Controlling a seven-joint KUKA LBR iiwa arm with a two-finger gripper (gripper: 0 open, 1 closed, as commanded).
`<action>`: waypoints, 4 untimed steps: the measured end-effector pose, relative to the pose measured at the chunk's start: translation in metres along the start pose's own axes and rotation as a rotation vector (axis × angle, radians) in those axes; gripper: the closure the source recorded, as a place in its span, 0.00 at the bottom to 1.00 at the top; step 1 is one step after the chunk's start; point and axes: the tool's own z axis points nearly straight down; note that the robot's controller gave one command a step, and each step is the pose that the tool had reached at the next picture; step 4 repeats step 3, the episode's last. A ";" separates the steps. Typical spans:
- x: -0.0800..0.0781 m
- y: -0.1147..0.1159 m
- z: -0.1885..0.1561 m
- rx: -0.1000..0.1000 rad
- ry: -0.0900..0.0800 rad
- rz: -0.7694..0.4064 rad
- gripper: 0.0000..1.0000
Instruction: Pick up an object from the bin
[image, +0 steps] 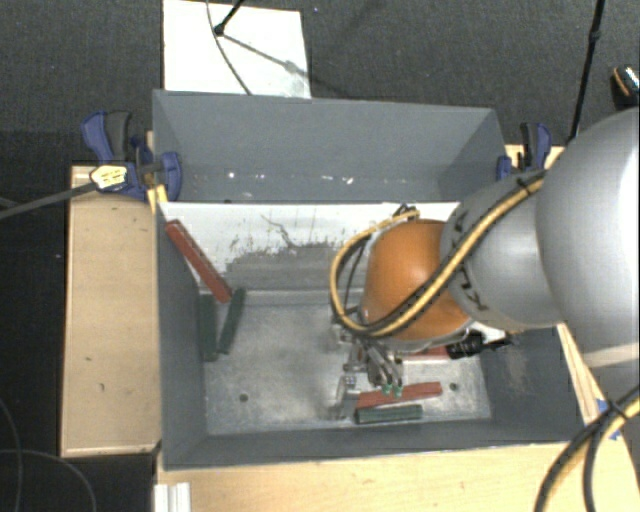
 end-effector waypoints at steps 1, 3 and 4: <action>0.007 -0.085 -0.004 0.000 -0.002 -0.099 0.00; 0.002 -0.096 -0.172 -0.003 -0.015 -0.109 1.00; 0.002 -0.096 -0.172 -0.003 -0.015 -0.109 1.00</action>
Offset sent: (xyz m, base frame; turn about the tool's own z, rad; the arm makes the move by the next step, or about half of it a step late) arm -0.0131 -0.0784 0.0041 -0.1063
